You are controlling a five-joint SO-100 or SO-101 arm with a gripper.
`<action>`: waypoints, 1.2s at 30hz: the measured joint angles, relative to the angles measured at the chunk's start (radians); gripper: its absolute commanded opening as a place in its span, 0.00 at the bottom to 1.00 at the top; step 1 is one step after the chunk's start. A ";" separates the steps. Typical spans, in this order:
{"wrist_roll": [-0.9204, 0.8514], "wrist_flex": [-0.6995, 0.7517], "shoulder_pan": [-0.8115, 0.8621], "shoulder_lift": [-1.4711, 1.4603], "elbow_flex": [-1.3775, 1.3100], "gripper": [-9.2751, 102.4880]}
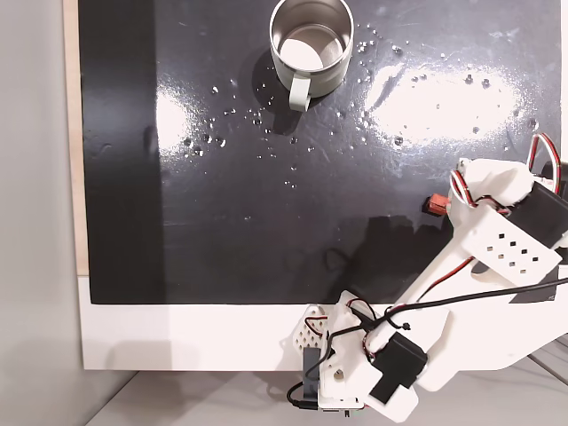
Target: Grasp a cube and put it in the cup.
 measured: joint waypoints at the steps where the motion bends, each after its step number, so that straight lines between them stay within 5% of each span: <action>1: -0.008 0.000 0.003 0.000 0.011 0.08; 18: -0.031 -0.005 0.032 0.009 0.110 0.08; 36: 0.183 -0.124 0.107 -0.003 0.167 0.13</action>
